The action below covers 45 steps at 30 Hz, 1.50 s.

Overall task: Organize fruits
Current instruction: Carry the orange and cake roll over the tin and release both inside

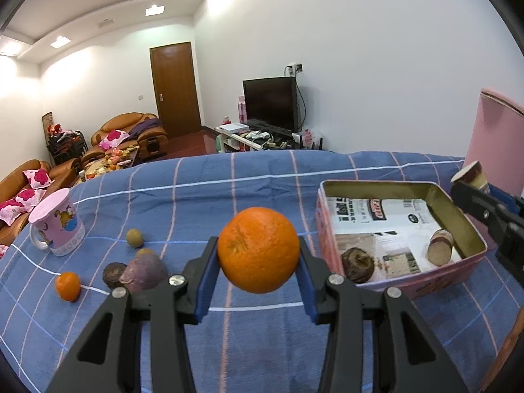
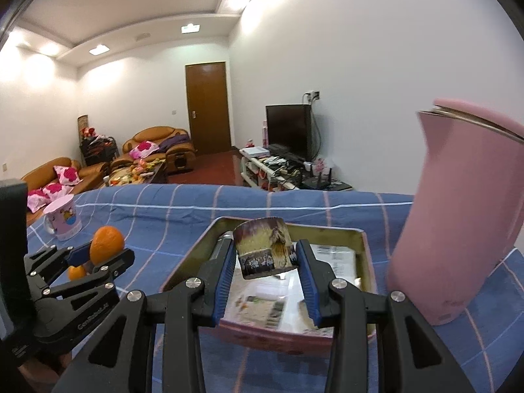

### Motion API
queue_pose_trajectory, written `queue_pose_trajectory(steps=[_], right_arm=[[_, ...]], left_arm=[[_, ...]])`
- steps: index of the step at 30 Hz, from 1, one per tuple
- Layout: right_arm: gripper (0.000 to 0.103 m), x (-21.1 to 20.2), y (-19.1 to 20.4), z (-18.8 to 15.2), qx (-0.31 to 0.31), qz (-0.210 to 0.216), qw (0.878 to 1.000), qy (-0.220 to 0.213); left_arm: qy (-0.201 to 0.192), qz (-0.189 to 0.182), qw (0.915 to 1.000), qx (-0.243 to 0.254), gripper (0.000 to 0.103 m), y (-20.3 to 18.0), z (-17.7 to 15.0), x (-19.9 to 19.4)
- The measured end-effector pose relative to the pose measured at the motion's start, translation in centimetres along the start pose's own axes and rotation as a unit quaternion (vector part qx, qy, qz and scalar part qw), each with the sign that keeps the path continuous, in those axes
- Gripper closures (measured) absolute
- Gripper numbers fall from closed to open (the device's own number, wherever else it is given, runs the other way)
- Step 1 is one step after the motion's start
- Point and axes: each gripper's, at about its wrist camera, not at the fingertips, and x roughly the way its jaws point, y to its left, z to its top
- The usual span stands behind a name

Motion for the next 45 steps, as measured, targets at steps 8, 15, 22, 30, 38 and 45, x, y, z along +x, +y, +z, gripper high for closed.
queue_pose_trajectory(steps=[8, 15, 22, 30, 38, 45], right_arm=[[0.063, -0.4, -4.1, 0.6, 0.028, -0.035, 0.999, -0.012], [0.063, 0.3, -5.4, 0.7, 0.033, -0.048, 0.998, -0.003], [0.063, 2.7, -5.9, 0.7, 0.038, -0.052, 0.998, 0.027], [0.063, 4.7, -5.6, 0.3, 0.029, -0.045, 0.997, 0.059], [0.063, 6.4, -5.5, -0.1, 0.031, -0.031, 0.995, 0.090], [0.062, 7.3, -5.6, -0.5, 0.051, 0.015, 0.993, 0.107]], left_arm=[[-0.004, -0.018, 0.9998, -0.002, 0.057, -2.4, 1.2, 0.5], [-0.002, -0.042, 0.9989, 0.022, 0.057, -6.4, 2.1, 1.6], [0.012, -0.055, 0.9973, 0.046, 0.057, -9.6, 2.7, 3.2], [0.034, -0.053, 0.9963, 0.058, 0.057, -10.9, 2.5, 4.7], [0.061, -0.050, 0.9952, 0.058, 0.057, -10.8, 2.3, 5.7], [0.073, -0.051, 0.9942, 0.060, 0.057, -10.9, 2.4, 6.0]])
